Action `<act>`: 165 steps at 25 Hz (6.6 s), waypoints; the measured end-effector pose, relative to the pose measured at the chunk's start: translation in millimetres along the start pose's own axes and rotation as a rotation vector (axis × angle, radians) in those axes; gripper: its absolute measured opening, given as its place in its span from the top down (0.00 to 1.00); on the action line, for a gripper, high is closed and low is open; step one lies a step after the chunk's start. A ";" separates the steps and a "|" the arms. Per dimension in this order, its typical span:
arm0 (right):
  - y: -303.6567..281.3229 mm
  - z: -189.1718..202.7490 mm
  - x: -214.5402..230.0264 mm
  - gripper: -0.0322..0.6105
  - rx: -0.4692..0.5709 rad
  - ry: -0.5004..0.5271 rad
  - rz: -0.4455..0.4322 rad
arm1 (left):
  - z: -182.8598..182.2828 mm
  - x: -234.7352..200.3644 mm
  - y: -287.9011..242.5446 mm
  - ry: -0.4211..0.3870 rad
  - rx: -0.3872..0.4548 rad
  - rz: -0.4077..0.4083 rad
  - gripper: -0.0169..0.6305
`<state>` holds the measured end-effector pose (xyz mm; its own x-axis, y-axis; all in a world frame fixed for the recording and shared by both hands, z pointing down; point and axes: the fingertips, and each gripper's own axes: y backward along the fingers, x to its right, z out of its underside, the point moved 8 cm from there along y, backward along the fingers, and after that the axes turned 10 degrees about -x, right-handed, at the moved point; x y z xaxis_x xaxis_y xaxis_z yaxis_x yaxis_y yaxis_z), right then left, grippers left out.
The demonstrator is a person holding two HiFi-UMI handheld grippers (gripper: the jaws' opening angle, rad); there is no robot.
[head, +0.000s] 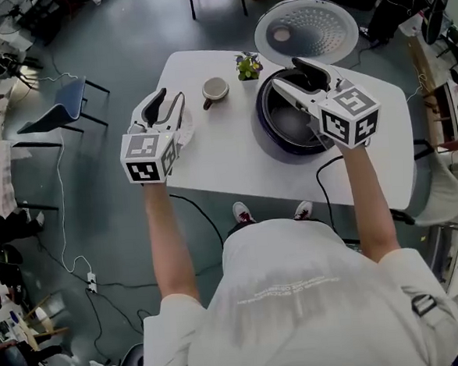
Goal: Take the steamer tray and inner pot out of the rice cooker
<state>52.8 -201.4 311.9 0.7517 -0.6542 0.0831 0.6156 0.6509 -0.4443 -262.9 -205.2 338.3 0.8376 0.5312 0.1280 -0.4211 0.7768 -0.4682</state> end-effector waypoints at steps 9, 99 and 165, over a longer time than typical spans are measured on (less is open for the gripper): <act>60.6 3.1 38.4 0.50 0.055 -0.015 0.095 | -60.6 44.2 -3.3 -0.073 0.085 0.060 0.72; 68.8 170.9 101.6 0.76 -0.275 -0.419 0.236 | 22.2 176.2 -140.3 0.085 -0.279 0.224 0.80; -125.8 182.3 -128.7 0.78 -0.665 -0.117 -0.254 | 242.5 46.6 94.4 0.752 -0.297 -0.200 0.87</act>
<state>-78.3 -128.8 519.8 0.6477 -0.6843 0.3350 0.5288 0.0873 -0.8442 -348.1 -25.1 512.0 0.9404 -0.0569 -0.3352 -0.2183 0.6550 -0.7234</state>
